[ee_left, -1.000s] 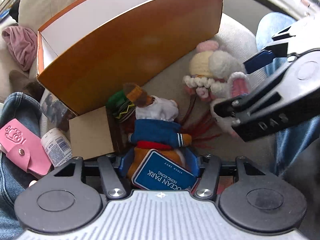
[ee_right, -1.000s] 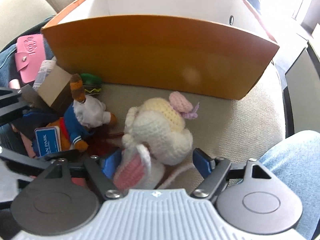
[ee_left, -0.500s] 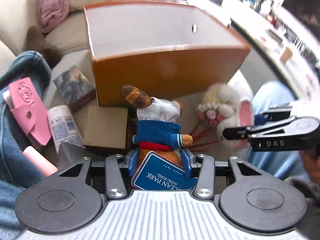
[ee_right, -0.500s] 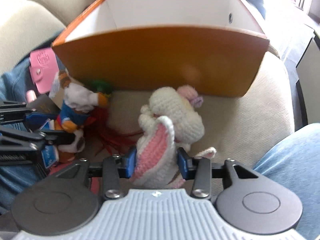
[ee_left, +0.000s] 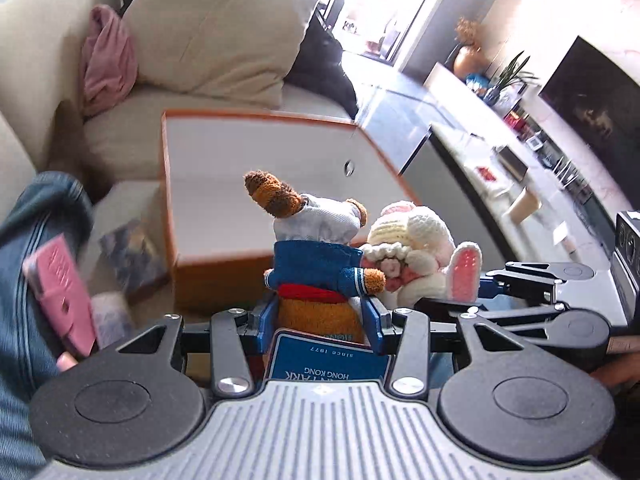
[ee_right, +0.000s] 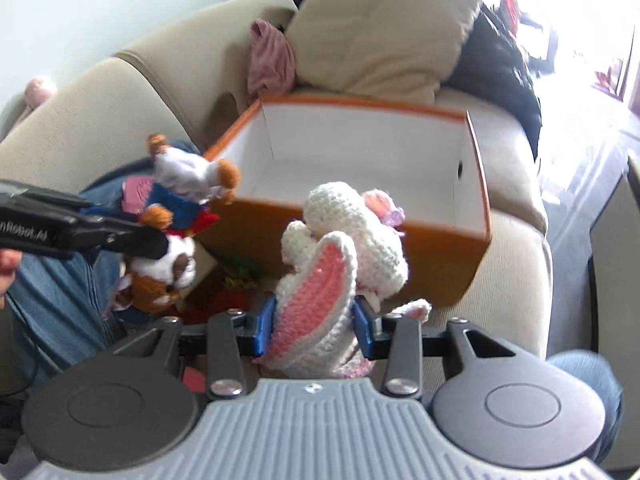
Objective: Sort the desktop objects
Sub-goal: 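Carry the duck and bunny over the orange box with both tools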
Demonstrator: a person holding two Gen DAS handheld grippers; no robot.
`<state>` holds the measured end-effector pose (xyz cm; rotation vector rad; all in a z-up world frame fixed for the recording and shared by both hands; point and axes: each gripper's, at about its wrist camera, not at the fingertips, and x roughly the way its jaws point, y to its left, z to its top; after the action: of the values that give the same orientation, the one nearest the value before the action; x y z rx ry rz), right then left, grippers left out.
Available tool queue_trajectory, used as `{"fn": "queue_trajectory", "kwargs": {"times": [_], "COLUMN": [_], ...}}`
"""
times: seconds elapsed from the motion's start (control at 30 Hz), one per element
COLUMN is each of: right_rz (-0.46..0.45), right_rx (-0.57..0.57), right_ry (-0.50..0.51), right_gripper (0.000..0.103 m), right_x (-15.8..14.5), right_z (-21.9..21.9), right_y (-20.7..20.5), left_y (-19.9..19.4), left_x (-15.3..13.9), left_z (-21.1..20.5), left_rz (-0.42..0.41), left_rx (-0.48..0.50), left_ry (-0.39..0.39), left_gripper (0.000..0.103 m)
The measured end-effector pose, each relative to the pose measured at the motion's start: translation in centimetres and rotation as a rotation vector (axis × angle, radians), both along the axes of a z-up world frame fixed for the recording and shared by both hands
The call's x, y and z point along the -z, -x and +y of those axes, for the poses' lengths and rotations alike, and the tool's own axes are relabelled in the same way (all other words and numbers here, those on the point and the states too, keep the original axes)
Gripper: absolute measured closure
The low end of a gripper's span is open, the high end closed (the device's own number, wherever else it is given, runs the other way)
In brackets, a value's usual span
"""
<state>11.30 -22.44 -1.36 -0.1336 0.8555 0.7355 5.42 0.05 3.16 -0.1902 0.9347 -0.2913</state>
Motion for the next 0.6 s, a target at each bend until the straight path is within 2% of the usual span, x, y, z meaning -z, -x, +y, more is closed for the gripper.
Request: {"fn": "queue_trajectory", "kwargs": {"times": [0.17, 0.37, 0.47, 0.6], "right_rz": [-0.029, -0.096, -0.063, 0.046], "right_rx": [-0.009, -0.005, -0.014, -0.005], "right_ry": [-0.017, 0.012, 0.043, 0.118], "right_gripper": [0.060, 0.060, 0.060, 0.060], "right_x": [-2.0, -3.0, -2.0, 1.0], "right_z": [1.4, 3.3, 3.9, 4.2], "right_y": [-1.8, -6.6, -9.5, -13.9], "left_y": [-2.2, -6.8, -9.9, -14.5], "left_x": [-1.5, -2.3, -1.2, 3.3], "left_z": [-1.3, -2.0, -2.4, -2.4], "left_rz": [-0.013, -0.034, -0.016, 0.109], "left_rx": [0.006, -0.036, -0.050, -0.093], "left_ry": [0.012, 0.069, 0.105, 0.136], "left_gripper": [0.052, 0.052, 0.052, 0.052]}}
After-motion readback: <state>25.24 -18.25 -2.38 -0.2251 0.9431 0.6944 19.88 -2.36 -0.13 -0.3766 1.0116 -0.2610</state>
